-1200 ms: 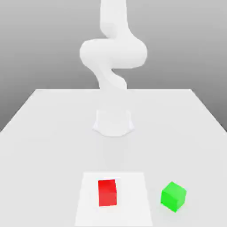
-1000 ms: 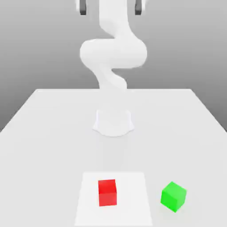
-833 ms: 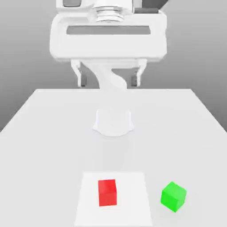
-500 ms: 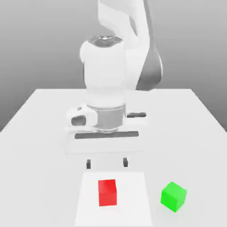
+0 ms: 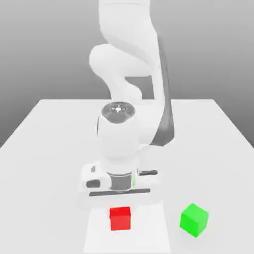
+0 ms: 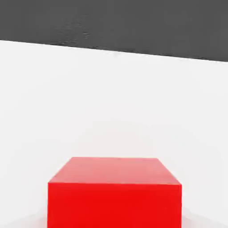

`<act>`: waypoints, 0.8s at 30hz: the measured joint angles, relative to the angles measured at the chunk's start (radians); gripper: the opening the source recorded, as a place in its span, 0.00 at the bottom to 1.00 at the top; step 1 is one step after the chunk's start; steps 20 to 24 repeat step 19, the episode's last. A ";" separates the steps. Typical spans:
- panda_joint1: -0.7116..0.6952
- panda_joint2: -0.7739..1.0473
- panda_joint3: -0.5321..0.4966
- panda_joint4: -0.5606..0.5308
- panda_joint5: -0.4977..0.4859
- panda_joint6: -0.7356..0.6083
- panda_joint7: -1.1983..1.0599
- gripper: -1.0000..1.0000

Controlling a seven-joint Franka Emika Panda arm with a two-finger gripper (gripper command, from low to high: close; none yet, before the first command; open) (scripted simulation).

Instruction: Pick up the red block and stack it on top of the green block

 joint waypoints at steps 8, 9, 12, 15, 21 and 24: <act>0.175 -0.169 0.092 0.038 -0.040 -0.207 0.027 0.00; 0.219 -0.174 0.115 0.054 -0.043 -0.228 0.029 0.00; 0.279 -0.140 0.144 0.087 -0.058 -0.227 0.039 0.00; 0.287 -0.042 0.133 0.095 -0.083 -0.138 0.057 0.00; 0.290 -0.013 0.130 0.097 -0.091 -0.110 0.063 1.00; 0.290 -0.013 0.130 0.097 -0.091 -0.110 0.063 1.00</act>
